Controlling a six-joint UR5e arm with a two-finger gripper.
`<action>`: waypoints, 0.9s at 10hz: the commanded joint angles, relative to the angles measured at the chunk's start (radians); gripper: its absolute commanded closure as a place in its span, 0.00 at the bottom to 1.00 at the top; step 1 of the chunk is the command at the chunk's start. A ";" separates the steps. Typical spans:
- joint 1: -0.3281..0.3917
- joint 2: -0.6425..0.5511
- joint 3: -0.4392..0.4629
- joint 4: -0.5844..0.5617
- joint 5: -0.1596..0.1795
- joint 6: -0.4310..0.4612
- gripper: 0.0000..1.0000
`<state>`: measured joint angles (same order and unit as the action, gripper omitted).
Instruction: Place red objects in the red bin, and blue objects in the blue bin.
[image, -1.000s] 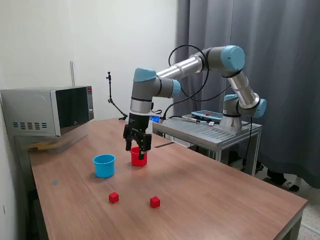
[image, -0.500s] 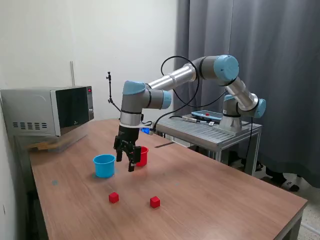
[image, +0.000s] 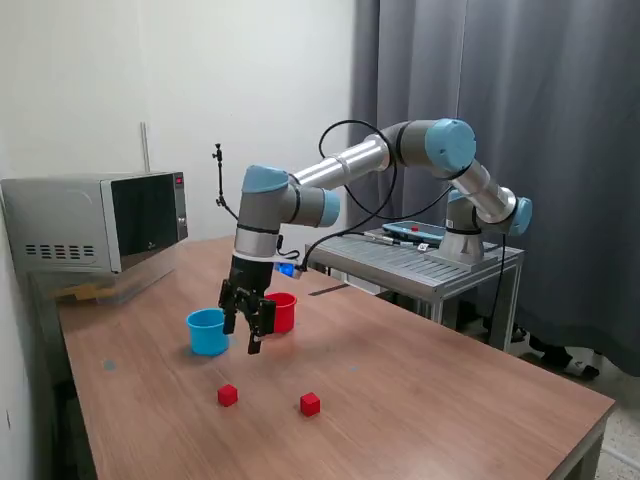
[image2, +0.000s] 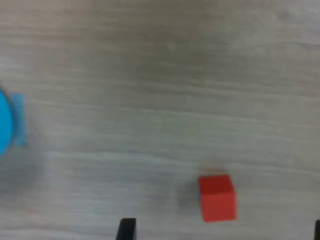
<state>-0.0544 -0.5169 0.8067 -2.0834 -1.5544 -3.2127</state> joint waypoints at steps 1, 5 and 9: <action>0.013 0.003 0.002 -0.015 0.080 -0.021 0.00; 0.042 0.012 0.013 -0.015 0.085 -0.024 0.00; 0.041 0.067 -0.044 -0.015 0.082 -0.029 0.00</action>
<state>-0.0137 -0.4714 0.7858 -2.0985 -1.4717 -3.2412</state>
